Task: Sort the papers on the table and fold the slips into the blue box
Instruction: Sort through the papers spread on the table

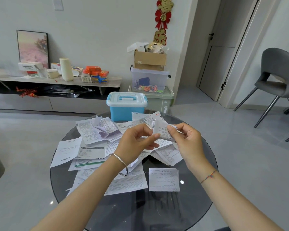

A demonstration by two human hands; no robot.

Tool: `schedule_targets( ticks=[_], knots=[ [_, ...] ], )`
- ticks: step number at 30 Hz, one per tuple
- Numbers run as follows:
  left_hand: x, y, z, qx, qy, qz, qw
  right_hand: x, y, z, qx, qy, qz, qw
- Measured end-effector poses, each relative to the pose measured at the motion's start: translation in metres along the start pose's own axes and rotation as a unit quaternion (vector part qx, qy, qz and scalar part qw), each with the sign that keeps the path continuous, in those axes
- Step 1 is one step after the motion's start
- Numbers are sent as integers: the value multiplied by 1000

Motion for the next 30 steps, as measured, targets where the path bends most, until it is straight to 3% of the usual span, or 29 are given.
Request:
schedule_targets(
  ticks=[4,10,24,30],
  knots=[
    [-1,-1,-5,44,-24,-6,999,-1,2,0,-2,-1,-13,1000],
    [-2,-8,-16,115,-61,66,989,0,4,-3,24,-24,-26,999],
    [-1,-14,-12,99,-49,105,988,3,10,-3,-22,-12,-21,999],
    [-2,-8,-5,20,-39,35,998,1,24,-11,108,-51,-137,983]
  ],
)
Point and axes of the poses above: each hand's wrist, its own x-axis away from the middle knuckle, its own y-axis out of the palm, z = x × y, the point moved 10 cm from there along -x, towards the middle knuckle, and after that the axes turned 4 degrees about -z, right-handed, at the moved point
